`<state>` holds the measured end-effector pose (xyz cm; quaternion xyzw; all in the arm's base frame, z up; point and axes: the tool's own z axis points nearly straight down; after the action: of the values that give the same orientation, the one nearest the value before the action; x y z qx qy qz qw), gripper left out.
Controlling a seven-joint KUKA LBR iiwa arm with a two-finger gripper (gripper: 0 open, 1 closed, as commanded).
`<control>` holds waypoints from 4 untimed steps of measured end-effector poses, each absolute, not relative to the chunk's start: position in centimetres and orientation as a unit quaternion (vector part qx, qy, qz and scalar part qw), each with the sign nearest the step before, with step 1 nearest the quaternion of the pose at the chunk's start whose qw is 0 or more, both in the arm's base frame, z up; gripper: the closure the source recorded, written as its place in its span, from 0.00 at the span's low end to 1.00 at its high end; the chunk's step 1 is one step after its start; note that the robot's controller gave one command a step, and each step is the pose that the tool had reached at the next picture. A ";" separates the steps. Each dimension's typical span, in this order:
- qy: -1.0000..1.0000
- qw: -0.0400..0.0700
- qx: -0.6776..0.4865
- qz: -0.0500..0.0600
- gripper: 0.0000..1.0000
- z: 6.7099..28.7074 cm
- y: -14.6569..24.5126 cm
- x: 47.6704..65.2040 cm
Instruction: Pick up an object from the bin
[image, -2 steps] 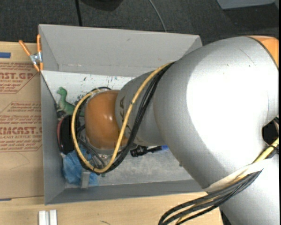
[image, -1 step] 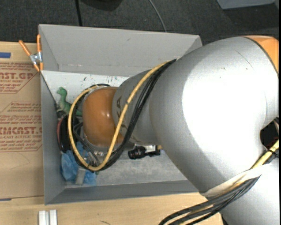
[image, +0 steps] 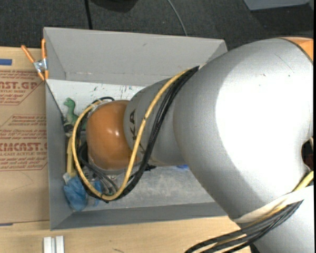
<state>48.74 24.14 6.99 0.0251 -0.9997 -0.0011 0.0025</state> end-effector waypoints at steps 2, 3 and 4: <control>-1.000 0.003 0.025 -0.002 1.00 7.0 24.2 48.7; -1.000 0.003 0.025 -0.002 1.00 7.0 24.2 48.7; -1.000 0.003 0.025 -0.002 1.00 7.0 24.2 48.7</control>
Offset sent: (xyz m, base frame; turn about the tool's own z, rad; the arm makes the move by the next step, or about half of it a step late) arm 0.0000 0.0000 0.0000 0.0000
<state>48.73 24.19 6.99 0.0254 -0.9997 -0.0019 0.0025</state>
